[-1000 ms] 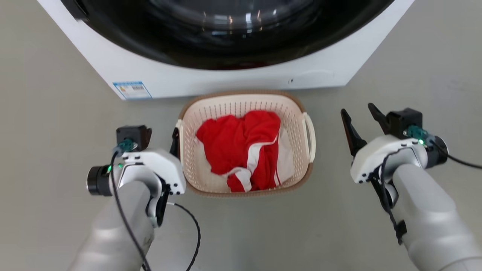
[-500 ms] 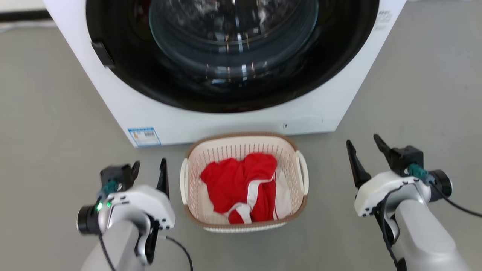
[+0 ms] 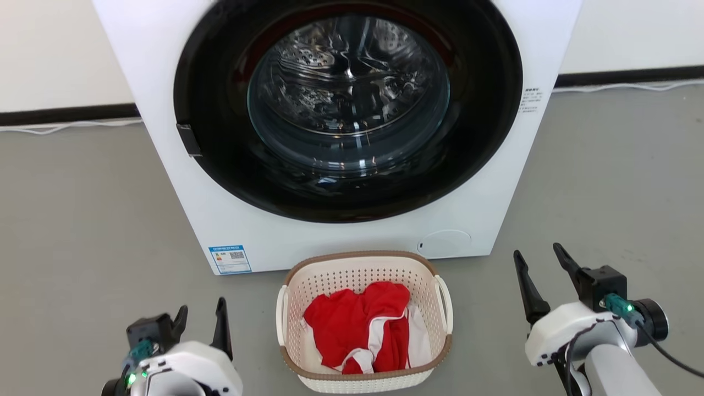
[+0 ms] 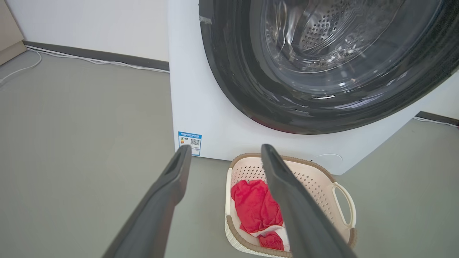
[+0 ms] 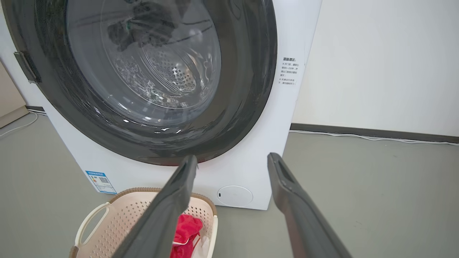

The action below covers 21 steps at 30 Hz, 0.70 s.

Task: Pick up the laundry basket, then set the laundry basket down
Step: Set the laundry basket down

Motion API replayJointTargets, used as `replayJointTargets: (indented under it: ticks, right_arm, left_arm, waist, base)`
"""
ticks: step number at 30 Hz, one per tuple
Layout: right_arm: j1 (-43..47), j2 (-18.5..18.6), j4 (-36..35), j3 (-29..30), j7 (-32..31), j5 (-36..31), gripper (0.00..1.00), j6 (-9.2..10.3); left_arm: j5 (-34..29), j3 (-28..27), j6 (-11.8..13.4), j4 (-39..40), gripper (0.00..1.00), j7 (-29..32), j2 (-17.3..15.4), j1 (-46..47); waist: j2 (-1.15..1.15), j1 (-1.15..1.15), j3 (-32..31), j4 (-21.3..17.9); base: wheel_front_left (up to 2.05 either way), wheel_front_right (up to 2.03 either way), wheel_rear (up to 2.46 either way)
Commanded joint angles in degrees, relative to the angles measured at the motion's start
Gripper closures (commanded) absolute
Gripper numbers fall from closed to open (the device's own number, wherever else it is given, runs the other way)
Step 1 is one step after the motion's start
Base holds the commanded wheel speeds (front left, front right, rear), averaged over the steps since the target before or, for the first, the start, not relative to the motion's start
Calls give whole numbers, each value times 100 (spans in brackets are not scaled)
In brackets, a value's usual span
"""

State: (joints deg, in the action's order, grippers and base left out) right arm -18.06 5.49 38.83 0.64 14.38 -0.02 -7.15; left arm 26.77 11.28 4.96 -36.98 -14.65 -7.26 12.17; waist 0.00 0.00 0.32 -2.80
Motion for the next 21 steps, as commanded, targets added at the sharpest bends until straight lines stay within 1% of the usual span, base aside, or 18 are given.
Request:
replayJointTargets:
  ticks: [1, 9, 14, 21]
  right_arm:
    - [7, 9, -239, -112, 62, -18, 0, -34]
    - [519, 31, -923, -113, 62, 72, 0, -34]
    - [799, 55, -1273, -16, 62, 85, 0, -34]
    - [1027, 30, -1514, 82, 62, 87, 0, -34]
  left_arm:
    - [-93, -243, -35, 203, 0, -35, -67, 52]
    - [-392, -664, -103, 698, 0, -35, 83, -383]
    - [-553, -855, -121, 951, 0, -35, 179, -566]
    - [-683, -1077, -176, 1103, 0, -35, 281, -754]
  waist:
    - [0, 0, -31, 14]
    - [0, 0, -100, 18]
    - [0, 0, -118, 36]
    - [0, 0, -138, 35]
  base:
    - [0, 0, 0]
    - [0, 0, 0]
    - [0, 0, 0]
    - [0, 0, 0]
